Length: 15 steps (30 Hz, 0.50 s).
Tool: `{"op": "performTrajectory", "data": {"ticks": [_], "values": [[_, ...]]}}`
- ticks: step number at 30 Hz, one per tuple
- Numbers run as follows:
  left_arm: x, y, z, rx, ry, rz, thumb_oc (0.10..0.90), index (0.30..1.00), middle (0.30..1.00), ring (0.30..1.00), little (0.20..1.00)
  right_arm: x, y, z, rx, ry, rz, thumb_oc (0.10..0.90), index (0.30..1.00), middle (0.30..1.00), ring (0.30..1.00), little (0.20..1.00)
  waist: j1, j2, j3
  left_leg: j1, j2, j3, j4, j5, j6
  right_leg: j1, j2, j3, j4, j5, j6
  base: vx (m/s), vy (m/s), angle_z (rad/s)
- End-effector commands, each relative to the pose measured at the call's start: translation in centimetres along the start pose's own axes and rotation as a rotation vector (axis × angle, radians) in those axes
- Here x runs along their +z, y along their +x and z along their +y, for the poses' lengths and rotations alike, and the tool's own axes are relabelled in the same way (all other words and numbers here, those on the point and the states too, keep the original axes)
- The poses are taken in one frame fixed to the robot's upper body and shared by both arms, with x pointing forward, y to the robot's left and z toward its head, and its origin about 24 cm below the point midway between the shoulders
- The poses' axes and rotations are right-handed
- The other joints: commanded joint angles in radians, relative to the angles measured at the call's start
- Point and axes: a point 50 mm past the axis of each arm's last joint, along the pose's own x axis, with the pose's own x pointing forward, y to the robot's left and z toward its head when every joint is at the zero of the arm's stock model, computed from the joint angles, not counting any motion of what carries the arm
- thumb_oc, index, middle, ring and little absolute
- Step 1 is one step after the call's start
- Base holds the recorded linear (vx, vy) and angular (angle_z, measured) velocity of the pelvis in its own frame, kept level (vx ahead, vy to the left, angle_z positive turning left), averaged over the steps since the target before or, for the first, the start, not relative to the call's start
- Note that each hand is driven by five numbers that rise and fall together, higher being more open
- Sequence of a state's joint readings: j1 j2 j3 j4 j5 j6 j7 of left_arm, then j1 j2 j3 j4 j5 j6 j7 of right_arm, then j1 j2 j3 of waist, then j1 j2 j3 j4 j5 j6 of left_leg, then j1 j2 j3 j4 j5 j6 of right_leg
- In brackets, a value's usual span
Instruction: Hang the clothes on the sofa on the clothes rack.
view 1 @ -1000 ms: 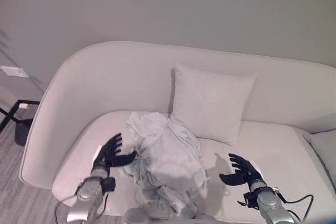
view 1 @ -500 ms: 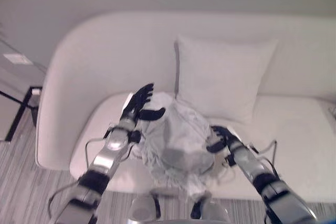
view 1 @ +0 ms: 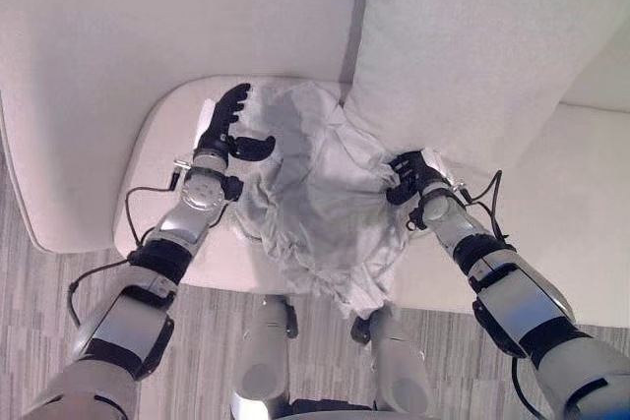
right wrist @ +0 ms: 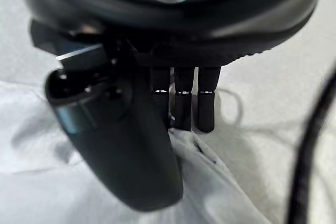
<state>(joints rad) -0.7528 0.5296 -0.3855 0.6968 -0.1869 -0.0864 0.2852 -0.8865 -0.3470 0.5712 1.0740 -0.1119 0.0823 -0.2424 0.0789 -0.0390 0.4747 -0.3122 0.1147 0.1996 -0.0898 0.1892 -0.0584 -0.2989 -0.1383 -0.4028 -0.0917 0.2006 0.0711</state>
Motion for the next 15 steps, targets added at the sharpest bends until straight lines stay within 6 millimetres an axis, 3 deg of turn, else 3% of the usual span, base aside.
{"op": "performTrajectory", "data": {"ticks": [1,4,5,6,9,12,13,14,15], "values": [[1.4,1.3,1.3,0.054,0.094,-0.063,0.8,0.9,0.9,0.9,0.9,2.9,-1.0,2.4,0.049,-0.021,-0.164,0.4,0.3,0.3,0.3,0.3,0.0,-0.052,-0.037,-0.025,0.006,-0.009,0.002,-0.052,-0.058,0.037,-0.077,0.024,0.004,-0.021,0.116,0.02,0.043,-0.01],[-1.0,1.0,3.2,0.103,0.153,0.038,0.8,0.9,0.9,0.9,0.9,3.1,-3.5,2.8,0.032,0.071,-0.314,0.4,0.3,0.3,0.3,0.3,-0.044,-0.1,-0.039,-0.024,0.016,0.002,0.002,-0.063,-0.053,0.026,-0.073,0.039,0.004,-0.015,0.12,0.01,0.01,-0.02],[-1.1,1.0,3.2,0.102,0.153,0.038,0.8,0.9,0.9,0.9,0.9,3.1,-3.5,2.8,0.033,0.071,-0.313,0.4,0.3,0.3,0.3,0.3,-0.044,-0.1,-0.04,-0.024,0.016,0.002,0.002,-0.063,-0.053,0.025,-0.073,0.039,0.004,-0.015,0.12,0.04,0.003,-0.08],[-1.7,1.0,4.5,0.131,0.181,0.069,0.8,0.9,0.9,0.9,0.9,1.4,-4.9,2.2,0.0,0.128,-0.33,0.4,0.3,0.3,0.3,0.3,-0.077,-0.127,-0.043,-0.021,0.02,0.01,0.002,-0.07,-0.048,0.021,-0.069,0.047,0.004,-0.012,0.123,0.02,0.0,-0.11],[-1.8,1.1,5.3,0.154,0.192,0.082,0.8,0.9,0.9,0.9,0.9,0.3,-6.0,1.8,-0.022,0.169,-0.332,0.4,0.3,0.3,0.3,0.3,-0.102,-0.146,-0.042,-0.021,0.025,0.015,0.002,-0.074,-0.045,0.013,-0.064,0.057,0.004,-0.009,0.125,0.01,-0.009,-0.08],[-1.4,1.5,7.3,0.206,0.187,0.091,0.8,0.9,0.9,0.9,0.9,-2.4,-8.0,1.0,-0.064,0.232,-0.306,0.4,0.3,0.3,0.3,0.3,-0.153,-0.18,-0.043,-0.028,0.034,0.028,0.002,-0.079,-0.042,-0.011,-0.053,0.077,0.004,-0.002,0.13,-0.01,-0.034,-0.1],[-1.3,1.6,7.6,0.211,0.192,0.09,0.551,0.526,0.526,0.526,0.526,-3.3,-8.5,0.9,-0.069,0.233,-0.287,0.4,0.3,0.3,0.3,0.3,-0.162,-0.185,-0.045,-0.029,0.035,0.03,0.002,-0.08,-0.042,-0.016,-0.051,0.081,0.004,-0.001,0.131,0.0,-0.023,-0.17],[-0.9,1.6,7.7,0.221,0.203,0.066,0.4,0.3,0.3,0.3,0.3,-5.3,-9.5,1.0,-0.078,0.231,-0.233,0.4,0.3,0.3,0.3,0.3,-0.177,-0.192,-0.051,-0.03,0.037,0.034,0.002,-0.082,-0.04,-0.023,-0.048,0.089,0.004,0.0,0.133,0.0,-0.03,-0.22],[-0.4,1.5,7.3,0.218,0.217,0.024,0.4,0.3,0.3,0.3,0.3,-7.4,-10.3,0.8,-0.097,0.24,-0.167,0.4,0.3,0.3,0.3,0.3,-0.189,-0.193,-0.057,-0.023,0.038,0.041,0.002,-0.086,-0.038,-0.022,-0.048,0.094,0.004,-0.001,0.135,0.0,-0.024,-0.24]]}}
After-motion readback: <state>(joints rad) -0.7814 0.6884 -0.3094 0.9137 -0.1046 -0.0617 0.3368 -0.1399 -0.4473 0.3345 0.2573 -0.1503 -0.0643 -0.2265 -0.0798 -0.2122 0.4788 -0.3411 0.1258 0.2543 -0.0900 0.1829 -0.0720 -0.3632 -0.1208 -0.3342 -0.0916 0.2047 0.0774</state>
